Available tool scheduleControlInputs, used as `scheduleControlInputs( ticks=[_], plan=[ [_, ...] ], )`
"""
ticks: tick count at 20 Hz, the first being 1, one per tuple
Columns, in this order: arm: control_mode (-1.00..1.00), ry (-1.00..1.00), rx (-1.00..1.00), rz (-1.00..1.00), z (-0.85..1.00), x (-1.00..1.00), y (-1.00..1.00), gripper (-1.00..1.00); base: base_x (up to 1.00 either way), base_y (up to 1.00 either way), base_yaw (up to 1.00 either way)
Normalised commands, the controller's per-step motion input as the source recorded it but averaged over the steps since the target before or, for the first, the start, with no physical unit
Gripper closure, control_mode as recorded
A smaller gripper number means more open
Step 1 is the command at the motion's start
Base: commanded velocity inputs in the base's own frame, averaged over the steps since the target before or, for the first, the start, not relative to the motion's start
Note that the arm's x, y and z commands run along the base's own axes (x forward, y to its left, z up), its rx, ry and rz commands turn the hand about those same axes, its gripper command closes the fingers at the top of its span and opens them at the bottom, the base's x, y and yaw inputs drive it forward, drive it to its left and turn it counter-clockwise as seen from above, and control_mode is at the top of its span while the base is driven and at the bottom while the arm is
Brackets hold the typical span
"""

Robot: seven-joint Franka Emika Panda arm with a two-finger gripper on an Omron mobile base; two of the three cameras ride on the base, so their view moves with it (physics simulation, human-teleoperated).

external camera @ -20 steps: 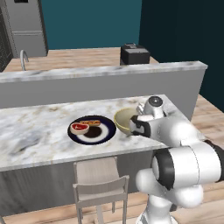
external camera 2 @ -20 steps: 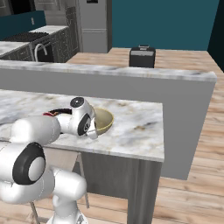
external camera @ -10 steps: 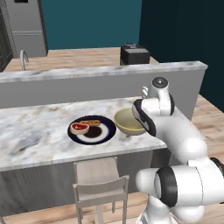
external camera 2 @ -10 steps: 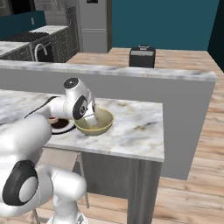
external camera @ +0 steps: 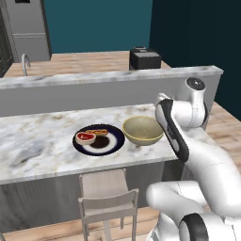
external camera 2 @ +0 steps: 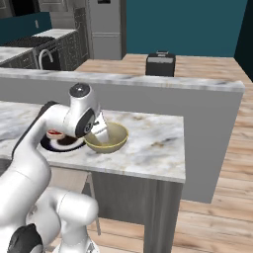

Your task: Take the smaller bowl and place it next to the appetizer plate on the dining counter , and place the larger bowl next to the plate with cooked food.

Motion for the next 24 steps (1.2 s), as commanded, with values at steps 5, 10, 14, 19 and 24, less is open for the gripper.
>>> scheduleControlInputs(
  ticks=[5, 10, 14, 19, 24],
  plan=[
    [-1.00, 0.00, -0.17, 0.56, 0.00, -0.77, 0.35, -1.00, 0.00, 0.00, 0.00],
    [-1.00, 0.00, -0.27, 0.55, 0.05, -0.44, 0.30, -1.00, 0.00, 0.00, 0.00],
    [-1.00, 0.00, -0.35, 0.39, 0.13, -0.26, 0.31, -1.00, 0.00, 0.00, 0.00],
    [-1.00, -0.05, -0.27, 0.17, 0.65, -0.02, 0.00, -1.00, 0.00, 0.00, 0.00],
    [-1.00, -0.26, -0.14, 0.03, 0.52, -0.09, -0.07, -1.00, 0.00, 0.00, 0.00]
  ],
)
